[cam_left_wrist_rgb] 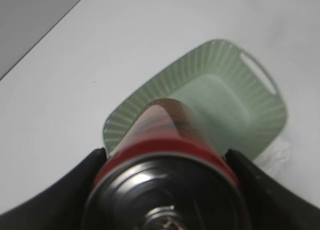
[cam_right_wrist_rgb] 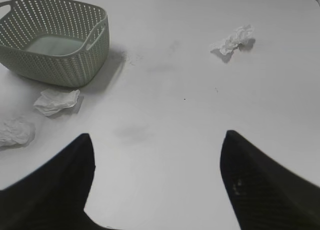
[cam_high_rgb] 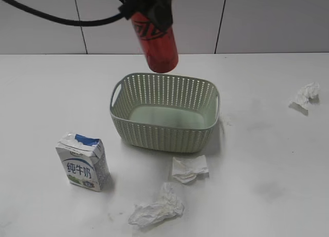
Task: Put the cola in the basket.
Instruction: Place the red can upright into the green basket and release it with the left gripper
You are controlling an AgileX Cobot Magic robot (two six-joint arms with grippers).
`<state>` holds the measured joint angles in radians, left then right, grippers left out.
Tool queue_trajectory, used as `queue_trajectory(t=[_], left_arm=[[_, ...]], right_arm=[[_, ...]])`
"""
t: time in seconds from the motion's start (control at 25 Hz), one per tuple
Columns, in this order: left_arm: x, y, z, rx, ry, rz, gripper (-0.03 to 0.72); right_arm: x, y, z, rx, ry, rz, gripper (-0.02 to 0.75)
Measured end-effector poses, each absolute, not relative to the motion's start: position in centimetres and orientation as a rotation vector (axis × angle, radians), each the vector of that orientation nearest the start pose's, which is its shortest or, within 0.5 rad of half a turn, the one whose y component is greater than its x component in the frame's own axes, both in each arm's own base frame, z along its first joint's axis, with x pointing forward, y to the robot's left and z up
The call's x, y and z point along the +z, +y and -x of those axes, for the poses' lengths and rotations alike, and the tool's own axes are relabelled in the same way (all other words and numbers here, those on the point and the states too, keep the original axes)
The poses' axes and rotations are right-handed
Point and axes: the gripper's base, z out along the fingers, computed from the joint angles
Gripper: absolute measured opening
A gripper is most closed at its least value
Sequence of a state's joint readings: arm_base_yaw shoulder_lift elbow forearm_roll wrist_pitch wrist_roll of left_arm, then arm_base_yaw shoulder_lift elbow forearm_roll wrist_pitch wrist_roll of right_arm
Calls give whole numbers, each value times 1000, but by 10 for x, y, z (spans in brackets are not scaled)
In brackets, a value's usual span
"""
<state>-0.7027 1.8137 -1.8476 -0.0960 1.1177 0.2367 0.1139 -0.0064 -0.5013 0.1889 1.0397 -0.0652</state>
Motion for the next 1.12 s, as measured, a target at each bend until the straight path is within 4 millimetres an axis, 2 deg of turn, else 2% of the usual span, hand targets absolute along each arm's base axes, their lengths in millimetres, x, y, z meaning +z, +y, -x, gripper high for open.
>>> queue_trajectory(t=[0.08,0.36,0.64,0.72,1.0,1.12], left_arm=[[352,-275,-303,-306,2325,-1173,527],[282,-300,-329,-287,2451,-1221,527],[227,-313,-342,-275,2545,-1248,527],[217,-314,-344,-268,2562,-1256,527],[216,-316,-345,-273,2552,-1248,531],[220,-315,-345,-274,2555,-1252,629]], right_arm=[[280,14,8,256,2002,187,589],[280,14,8,255,2002,188,589],[280,14,8,255,2002,188,589],[280,14,8,255,2002,188,589],[280,14,8,256,2002,187,589],[280,14,8,256,2002,187,589]])
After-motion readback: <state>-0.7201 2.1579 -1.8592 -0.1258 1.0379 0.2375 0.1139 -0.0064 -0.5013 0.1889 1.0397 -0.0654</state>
